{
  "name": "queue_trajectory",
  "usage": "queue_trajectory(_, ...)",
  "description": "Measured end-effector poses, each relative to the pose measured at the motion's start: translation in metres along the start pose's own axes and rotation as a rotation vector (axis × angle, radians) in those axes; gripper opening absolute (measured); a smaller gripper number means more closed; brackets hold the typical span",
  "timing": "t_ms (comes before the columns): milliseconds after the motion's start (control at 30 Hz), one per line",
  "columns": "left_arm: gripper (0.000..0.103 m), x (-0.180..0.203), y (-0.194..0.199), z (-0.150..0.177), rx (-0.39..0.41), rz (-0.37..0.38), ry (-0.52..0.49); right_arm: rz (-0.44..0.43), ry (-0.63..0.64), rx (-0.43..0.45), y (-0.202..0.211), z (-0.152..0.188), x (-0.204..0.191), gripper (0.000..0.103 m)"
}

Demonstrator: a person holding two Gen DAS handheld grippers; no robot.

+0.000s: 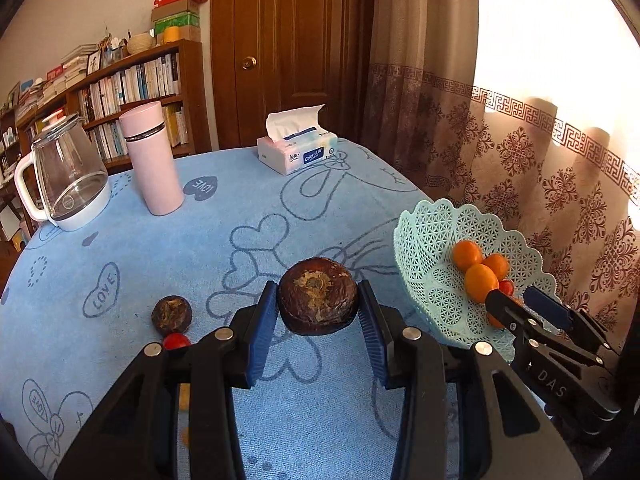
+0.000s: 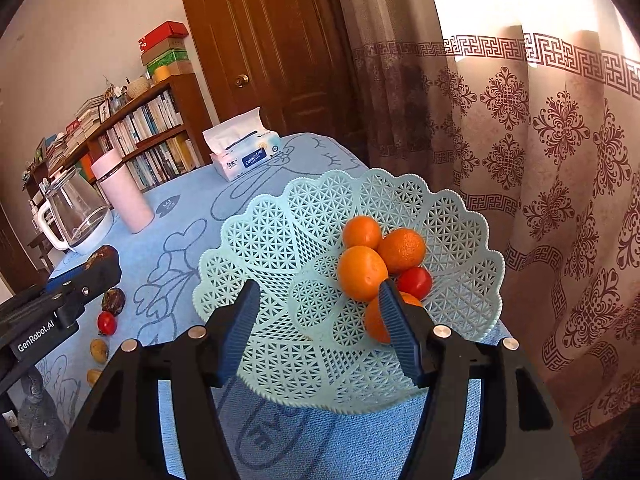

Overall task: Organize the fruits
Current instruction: 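Carry the dark brown fruit into the basket and open the left gripper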

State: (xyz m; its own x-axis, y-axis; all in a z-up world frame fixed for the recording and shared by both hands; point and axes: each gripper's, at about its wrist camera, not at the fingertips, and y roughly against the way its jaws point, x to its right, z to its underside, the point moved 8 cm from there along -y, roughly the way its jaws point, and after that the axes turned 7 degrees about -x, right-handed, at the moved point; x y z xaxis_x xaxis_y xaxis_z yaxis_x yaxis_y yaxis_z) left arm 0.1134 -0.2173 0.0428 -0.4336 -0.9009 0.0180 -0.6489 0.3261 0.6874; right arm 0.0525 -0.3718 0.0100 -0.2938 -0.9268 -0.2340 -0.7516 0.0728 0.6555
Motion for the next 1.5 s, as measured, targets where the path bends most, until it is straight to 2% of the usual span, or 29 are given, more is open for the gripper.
queue_trajectory(300, 0.041, 0.045, -0.009, -0.014, -0.014, 0.074, -0.055, 0.087, 0.027, 0.070, 0.013, -0.012, 0.020, 0.064)
queue_trajectory(533, 0.041, 0.073, -0.019, -0.017, -0.034, 0.122, -0.083, 0.103, -0.005, 0.086, 0.016, -0.018, 0.036, 0.064)
queue_trajectory(800, 0.041, 0.085, -0.029, -0.010, -0.065, 0.131, -0.097, 0.133, -0.010, 0.097, 0.019, -0.022, 0.046, 0.069)
queue_trajectory(1000, 0.052, 0.080, -0.026, -0.010, -0.054, 0.117, -0.088, 0.133, -0.011, 0.094, 0.018, -0.021, 0.046, 0.069)
queue_trajectory(1267, 0.054, 0.074, -0.027, -0.007, -0.060, 0.102, -0.079, 0.133, -0.003, 0.095, 0.018, -0.021, 0.044, 0.069)
queue_trajectory(1367, 0.060, 0.073, -0.025, -0.007, -0.054, 0.091, -0.079, 0.132, -0.003, 0.095, 0.019, -0.021, 0.044, 0.069)
queue_trajectory(1500, 0.073, 0.068, -0.023, -0.006, -0.045, 0.075, -0.069, 0.133, -0.005, 0.097, 0.019, -0.021, 0.045, 0.069)
